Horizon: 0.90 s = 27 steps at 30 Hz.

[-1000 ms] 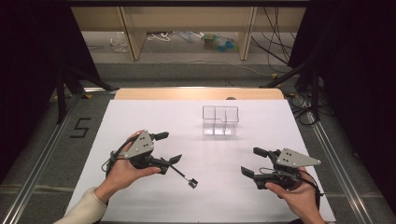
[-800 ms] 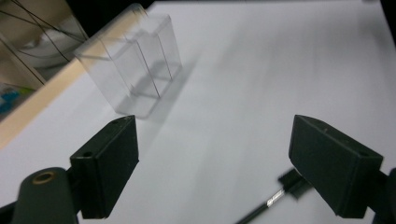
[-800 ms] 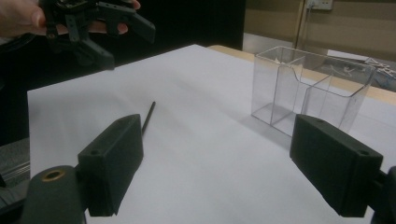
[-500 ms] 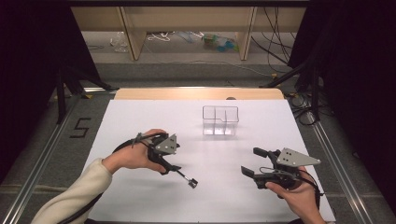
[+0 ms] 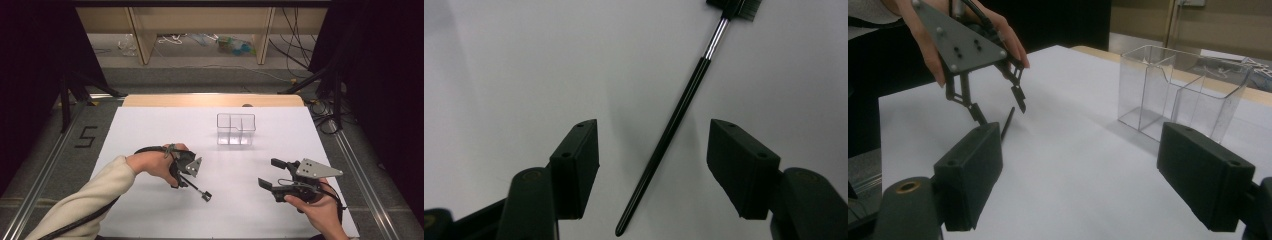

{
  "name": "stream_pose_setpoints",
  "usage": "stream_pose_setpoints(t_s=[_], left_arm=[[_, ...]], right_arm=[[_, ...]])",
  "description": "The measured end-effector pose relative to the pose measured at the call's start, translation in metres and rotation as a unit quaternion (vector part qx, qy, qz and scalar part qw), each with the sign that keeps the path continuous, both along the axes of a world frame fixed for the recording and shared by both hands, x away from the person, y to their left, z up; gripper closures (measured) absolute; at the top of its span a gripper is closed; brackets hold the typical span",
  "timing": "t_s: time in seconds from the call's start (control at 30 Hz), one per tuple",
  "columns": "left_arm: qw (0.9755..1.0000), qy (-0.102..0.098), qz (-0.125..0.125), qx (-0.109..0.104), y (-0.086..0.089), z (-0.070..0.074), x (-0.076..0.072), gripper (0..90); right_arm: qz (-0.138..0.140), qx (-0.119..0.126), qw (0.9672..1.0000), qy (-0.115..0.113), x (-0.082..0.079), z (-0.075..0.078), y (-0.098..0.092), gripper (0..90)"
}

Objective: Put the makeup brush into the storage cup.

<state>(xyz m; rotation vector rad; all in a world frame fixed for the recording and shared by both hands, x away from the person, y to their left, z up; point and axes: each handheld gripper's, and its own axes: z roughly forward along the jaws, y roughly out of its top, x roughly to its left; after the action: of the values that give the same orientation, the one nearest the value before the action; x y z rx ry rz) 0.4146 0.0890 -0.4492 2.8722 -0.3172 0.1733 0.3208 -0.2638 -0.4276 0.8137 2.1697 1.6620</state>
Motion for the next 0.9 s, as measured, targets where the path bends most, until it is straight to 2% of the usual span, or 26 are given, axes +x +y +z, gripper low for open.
stream_pose_setpoints(t_s=[0.03, 0.07, 0.17, 0.27, 0.33, 0.4, 0.43, 0.47, 0.53, 0.57, 0.7, 0.73, 0.77, 0.83, 0.87, 0.9], left_arm=[[1.0, 0.0, -0.005, 0.008, 0.0, -0.001, 0.001, 38.2], [0.9998, 0.001, -0.01, 0.017, -0.001, -0.002, 0.002, 38.8], [0.9989, 0.002, -0.032, 0.035, -0.002, -0.004, 0.005, 41.2], [0.998, 0.01, -0.045, 0.044, -0.003, -0.005, 0.007, 43.5], [0.9972, 0.013, -0.052, 0.053, -0.004, -0.006, 0.008, 45.8], [0.9962, 0.017, -0.059, 0.062, -0.005, -0.008, 0.008, 48.1], [0.9956, 0.019, -0.064, 0.066, -0.006, -0.008, 0.008, 49.4], [0.9951, 0.022, -0.068, 0.068, -0.006, -0.009, 0.008, 50.1], [0.9946, 0.024, -0.071, 0.071, -0.007, -0.009, 0.008, 51.5], [0.9944, 0.025, -0.073, 0.073, -0.008, -0.008, 0.008, 52.2], [0.9933, 0.036, -0.074, 0.081, -0.009, -0.009, 0.009, 57.8], [0.9928, 0.039, -0.075, 0.085, -0.01, -0.009, 0.009, 59.6], [0.9922, 0.04, -0.076, 0.09, -0.01, -0.009, 0.008, 64.0], [0.9913, 0.038, -0.079, 0.098, -0.012, -0.008, 0.007, 65.4], [0.991, 0.037, -0.078, 0.102, -0.013, -0.008, 0.005, 68.6], [0.9904, 0.037, -0.079, 0.107, -0.014, -0.008, 0.004, 68.6]], right_arm=[[0.0, 0.0, 1.0, 0.0, 0.0, 0.0, 0.0, 19.6], [-0.002, -0.002, 0.9999, -0.015, 0.002, 0.0, -0.001, 19.7], [-0.002, -0.008, 0.9999, -0.01, 0.002, 0.0, -0.002, 19.8], [-0.002, -0.007, 0.9999, -0.01, 0.002, 0.0, -0.002, 20.0], [-0.001, -0.006, 1.0, -0.002, 0.001, 0.0, -0.002, 20.0], [0.001, -0.004, 1.0, -0.006, 0.002, 0.0, -0.001, 20.0], [0.001, -0.004, 1.0, 0.001, 0.001, 0.0, -0.001, 20.2], [0.001, -0.005, 0.9999, -0.011, 0.002, 0.0, -0.001, 20.4], [0.002, -0.003, 1.0, -0.007, 0.002, -0.001, -0.001, 20.6], [0.003, -0.003, 1.0, 0.008, 0.001, 0.0, -0.001, 20.7], [0.005, 0.004, 1.0, 0.008, 0.001, -0.001, 0.0, 20.9], [0.003, -0.008, 0.9999, 0.008, 0.001, 0.0, -0.001, 21.0], [0.004, -0.01, 0.9999, -0.006, 0.002, 0.0, -0.002, 21.2], [0.003, -0.01, 0.9999, -0.005, 0.002, 0.0, -0.002, 21.2], [0.002, -0.01, 0.9999, 0.008, 0.0, 0.0, -0.002, 21.3], [0.002, -0.01, 0.9999, 0.008, 0.0, 0.0, -0.002, 21.3]])
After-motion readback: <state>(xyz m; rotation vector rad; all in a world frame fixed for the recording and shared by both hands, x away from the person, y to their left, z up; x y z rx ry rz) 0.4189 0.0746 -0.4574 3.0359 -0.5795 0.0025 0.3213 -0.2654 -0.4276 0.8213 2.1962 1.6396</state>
